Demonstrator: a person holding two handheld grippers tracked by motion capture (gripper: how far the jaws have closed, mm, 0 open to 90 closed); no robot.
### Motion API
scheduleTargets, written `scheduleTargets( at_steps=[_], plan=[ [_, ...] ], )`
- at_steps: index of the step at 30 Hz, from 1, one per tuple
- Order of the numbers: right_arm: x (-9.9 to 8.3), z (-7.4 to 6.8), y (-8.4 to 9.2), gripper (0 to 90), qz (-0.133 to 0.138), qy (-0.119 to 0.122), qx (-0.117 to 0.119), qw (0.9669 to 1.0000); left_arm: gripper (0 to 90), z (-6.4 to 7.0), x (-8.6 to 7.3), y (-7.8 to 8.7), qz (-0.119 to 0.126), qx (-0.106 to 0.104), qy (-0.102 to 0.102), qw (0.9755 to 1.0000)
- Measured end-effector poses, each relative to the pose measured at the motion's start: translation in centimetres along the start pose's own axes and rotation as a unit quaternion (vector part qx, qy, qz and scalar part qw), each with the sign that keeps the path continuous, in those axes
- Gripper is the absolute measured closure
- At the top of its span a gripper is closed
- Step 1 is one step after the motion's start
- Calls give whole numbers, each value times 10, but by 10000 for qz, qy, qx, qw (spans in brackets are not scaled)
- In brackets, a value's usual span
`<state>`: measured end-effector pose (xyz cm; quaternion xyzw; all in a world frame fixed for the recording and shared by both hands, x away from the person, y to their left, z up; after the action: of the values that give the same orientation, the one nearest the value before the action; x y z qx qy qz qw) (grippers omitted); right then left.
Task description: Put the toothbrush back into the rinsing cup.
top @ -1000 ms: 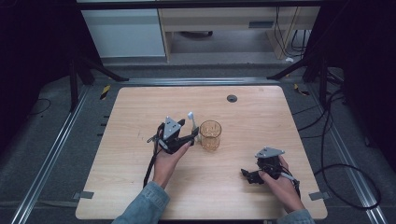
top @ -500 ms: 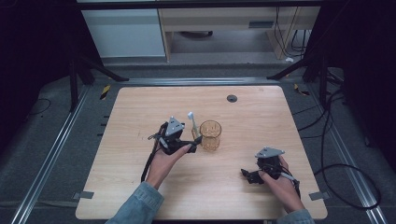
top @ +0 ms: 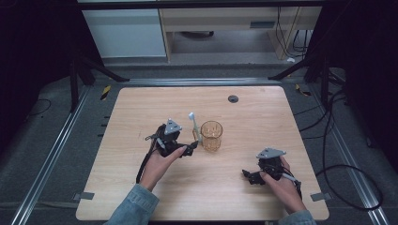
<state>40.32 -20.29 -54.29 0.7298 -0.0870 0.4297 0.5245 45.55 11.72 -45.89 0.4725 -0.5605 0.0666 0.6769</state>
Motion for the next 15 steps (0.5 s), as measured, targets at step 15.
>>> scheduleTargets(
  at_steps=[15],
  plan=[
    [0, 0, 0, 4, -1, -1, -1, 10000, 62, -39, -22, 20, -473, 456, 96, 9978]
  ],
)
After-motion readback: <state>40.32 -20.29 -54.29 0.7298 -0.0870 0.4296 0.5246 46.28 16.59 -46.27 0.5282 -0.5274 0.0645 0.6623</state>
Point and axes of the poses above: each handheld gripper's, and its own axes: y roughly backward along the jaws, x roughly out of its top, z roughly to its right, the point moved 4 cm from there along -y, roughly forward along the jaws, and after that the axes turned 7 degrees about -y, right-handed, at the moved point
